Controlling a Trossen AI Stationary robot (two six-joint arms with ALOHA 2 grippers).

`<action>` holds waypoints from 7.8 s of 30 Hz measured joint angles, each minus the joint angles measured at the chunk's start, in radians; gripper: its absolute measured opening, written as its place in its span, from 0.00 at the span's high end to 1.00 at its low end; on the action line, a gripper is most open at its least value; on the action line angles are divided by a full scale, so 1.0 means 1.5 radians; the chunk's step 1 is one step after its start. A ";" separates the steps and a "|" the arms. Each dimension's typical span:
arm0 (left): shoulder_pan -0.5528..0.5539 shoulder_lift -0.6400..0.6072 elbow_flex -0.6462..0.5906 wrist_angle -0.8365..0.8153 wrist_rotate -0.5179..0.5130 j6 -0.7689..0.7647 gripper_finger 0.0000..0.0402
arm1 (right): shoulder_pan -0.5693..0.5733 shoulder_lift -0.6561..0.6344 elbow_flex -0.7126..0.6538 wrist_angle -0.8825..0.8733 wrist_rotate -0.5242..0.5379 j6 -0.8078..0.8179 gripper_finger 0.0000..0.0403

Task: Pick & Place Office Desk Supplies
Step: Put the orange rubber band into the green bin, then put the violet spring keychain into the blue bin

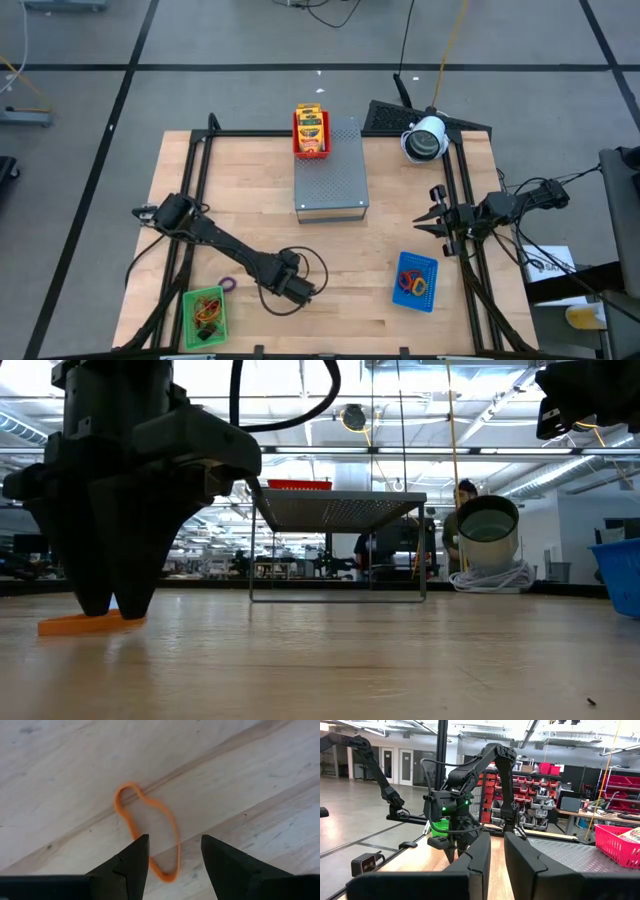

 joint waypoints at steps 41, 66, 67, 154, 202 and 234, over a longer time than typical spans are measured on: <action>-0.002 0.031 0.001 -0.008 0.088 0.092 0.89 | 0.000 0.000 0.000 0.000 0.000 0.000 0.89; -0.101 -0.188 -0.001 -0.039 0.034 -0.102 1.00 | 0.000 0.000 0.000 0.000 0.000 0.000 0.89; -0.109 -0.196 0.000 -0.048 0.034 -0.117 1.00 | 0.000 0.000 0.000 0.000 0.000 0.000 0.89; -0.483 -0.339 -0.198 -0.058 -0.035 -0.227 0.63 | 0.000 0.000 0.000 0.000 0.000 0.000 0.89; -0.171 -0.347 -0.153 0.002 -0.054 0.107 0.63 | 0.000 0.000 0.000 0.000 0.000 0.000 0.89; -0.099 -0.347 -0.301 -0.075 0.090 0.179 0.63 | 0.000 0.000 0.000 0.000 0.000 0.000 0.89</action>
